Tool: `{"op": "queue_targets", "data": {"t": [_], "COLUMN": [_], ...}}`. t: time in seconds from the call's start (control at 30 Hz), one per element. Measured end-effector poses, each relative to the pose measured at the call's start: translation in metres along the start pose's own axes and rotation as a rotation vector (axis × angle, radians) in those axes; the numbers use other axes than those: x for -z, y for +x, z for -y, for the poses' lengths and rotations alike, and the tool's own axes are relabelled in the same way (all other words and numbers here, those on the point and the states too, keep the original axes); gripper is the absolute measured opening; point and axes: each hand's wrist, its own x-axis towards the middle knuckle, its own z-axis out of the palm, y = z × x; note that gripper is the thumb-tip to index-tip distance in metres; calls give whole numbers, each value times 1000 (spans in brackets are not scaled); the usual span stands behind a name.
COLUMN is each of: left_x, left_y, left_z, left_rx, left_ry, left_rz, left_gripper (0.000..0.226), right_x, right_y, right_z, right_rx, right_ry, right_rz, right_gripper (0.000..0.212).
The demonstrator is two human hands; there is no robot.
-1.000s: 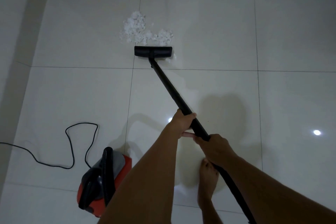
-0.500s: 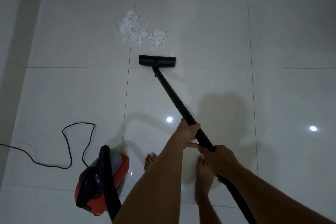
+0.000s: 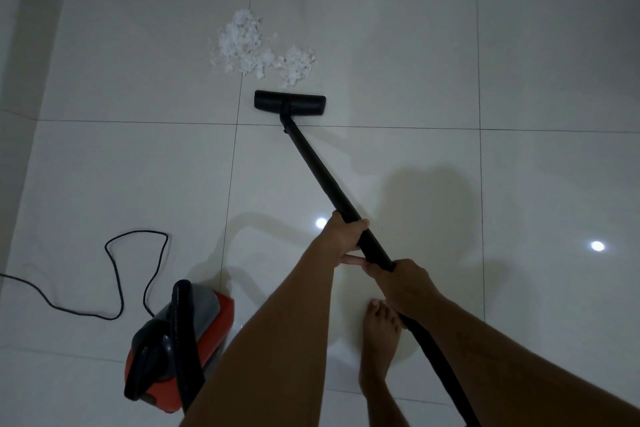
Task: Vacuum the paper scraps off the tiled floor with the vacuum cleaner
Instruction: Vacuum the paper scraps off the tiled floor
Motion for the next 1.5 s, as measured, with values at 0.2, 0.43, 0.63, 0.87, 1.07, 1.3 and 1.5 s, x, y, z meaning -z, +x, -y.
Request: {"op": "queue_targets", "data": {"t": [0.2,0.43,0.63,0.87,1.07,1.3,1.5], "left_x": [1,-1,-2,-9,-24,-32,-28], "left_y": [21,29,23,4,-7,4,24], "left_z": [-26,-46,-38,1,26,14,-23], "left_rx": [-31,-57,-35,-11,9,5,-11], "left_ry": [13,24,3,-15,-38,-22,20], "left_rz": [-29,-14,-15,-8,16,35,41], "left_gripper": [38,35,42,45,50,45,50], "right_x": [11,22,17,8,13,24,36], "right_y": [21,31,28,5,-20,-11,12], "right_z": [24,34,27,-7,-30,-26,3], "right_rx": [-3,25,3,-10,-29,2,-30], "right_ry": [76,129,99,30,44,57,88], "right_rz": [-4,-8,-17,3,44,32,18], "right_gripper": [45,44,47,49,41,40,44]}}
